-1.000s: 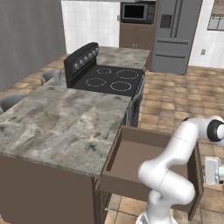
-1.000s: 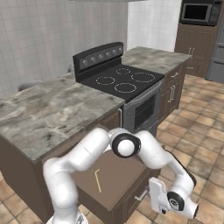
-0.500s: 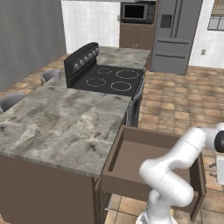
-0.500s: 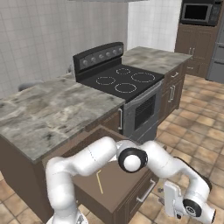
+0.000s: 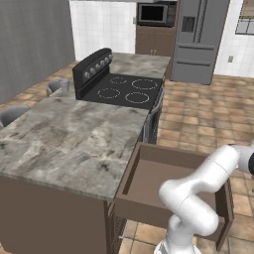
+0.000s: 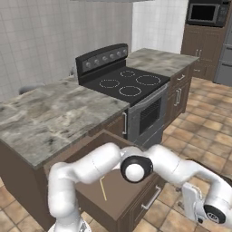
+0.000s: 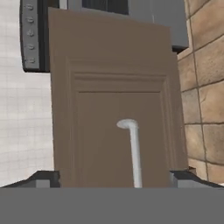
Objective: Take a straw from the drawer in front and place it inside the glass cup on the dining counter.
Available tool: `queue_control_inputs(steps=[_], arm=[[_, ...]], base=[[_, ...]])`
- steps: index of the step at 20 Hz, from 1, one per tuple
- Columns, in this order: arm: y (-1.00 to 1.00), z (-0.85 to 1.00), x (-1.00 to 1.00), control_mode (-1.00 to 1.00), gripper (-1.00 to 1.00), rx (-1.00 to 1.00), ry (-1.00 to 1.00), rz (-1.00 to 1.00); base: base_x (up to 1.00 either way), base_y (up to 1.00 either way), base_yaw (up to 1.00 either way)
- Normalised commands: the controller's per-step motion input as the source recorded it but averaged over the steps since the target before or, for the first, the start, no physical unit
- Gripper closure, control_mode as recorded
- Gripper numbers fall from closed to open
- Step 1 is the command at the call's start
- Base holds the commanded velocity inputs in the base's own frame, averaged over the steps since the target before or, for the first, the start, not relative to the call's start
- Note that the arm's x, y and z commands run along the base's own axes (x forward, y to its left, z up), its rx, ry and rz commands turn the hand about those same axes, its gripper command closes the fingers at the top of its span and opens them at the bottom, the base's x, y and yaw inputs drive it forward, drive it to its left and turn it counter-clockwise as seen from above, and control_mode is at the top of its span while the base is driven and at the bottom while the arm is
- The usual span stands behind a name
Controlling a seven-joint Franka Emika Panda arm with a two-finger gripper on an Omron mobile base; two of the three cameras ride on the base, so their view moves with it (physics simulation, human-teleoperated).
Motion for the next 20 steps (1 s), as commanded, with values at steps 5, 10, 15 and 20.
queue_control_inputs(steps=[5, 10, 15, 20], arm=[[0.66, 1.0, -0.23, -1.0, -1.0, -0.44, -0.19, -0.13], [0.91, 1.0, -0.05, -1.0, -1.0, -0.55, -0.25, -0.06], [0.96, 0.98, 0.0, -1.0, -1.0, -0.59, -0.23, -0.04], [0.76, 1.0, 0.0, -1.0, -1.0, -0.58, -0.16, -0.04]], base=[[0.0, 0.0, 0.0], [0.0, 0.0, 0.0], [0.0, 0.0, 0.0], [0.0, 0.0, 0.0]])
